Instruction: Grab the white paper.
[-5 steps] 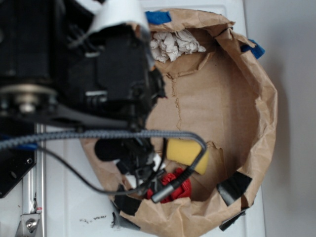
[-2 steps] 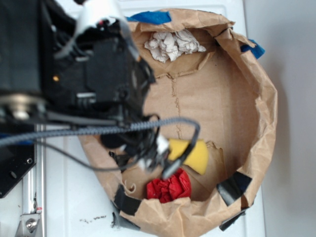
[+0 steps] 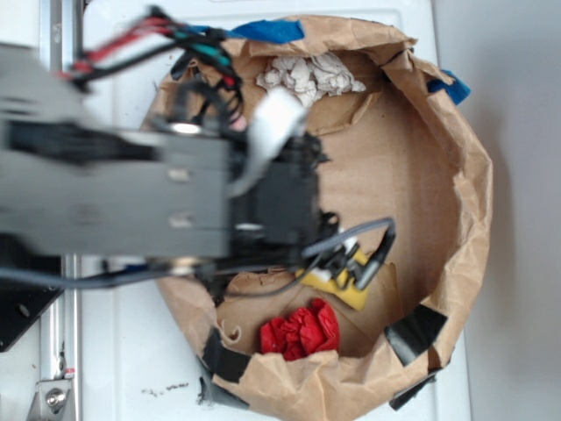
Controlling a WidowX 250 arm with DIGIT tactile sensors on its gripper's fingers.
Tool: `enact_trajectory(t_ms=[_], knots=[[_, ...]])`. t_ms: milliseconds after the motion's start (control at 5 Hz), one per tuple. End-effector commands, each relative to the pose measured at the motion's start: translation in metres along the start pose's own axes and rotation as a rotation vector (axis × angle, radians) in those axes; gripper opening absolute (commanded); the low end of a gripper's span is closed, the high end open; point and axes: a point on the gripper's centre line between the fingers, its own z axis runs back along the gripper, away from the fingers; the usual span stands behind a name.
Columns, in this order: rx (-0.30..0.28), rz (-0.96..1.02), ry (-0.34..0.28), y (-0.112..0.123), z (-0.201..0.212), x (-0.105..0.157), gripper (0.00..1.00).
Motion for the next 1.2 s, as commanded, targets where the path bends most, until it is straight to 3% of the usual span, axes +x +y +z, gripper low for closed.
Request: enact_trajectory(t_ms=[0,400,1000], knots=[[-0.065,0.129,-0.122,0.016,-0.014,0.043,1.00],[-0.024,0.177,-0.151,0.035,-0.027,0.058,1.00],[0.005,0.166,-0.183,0.037,-0.026,0.066,1.00]])
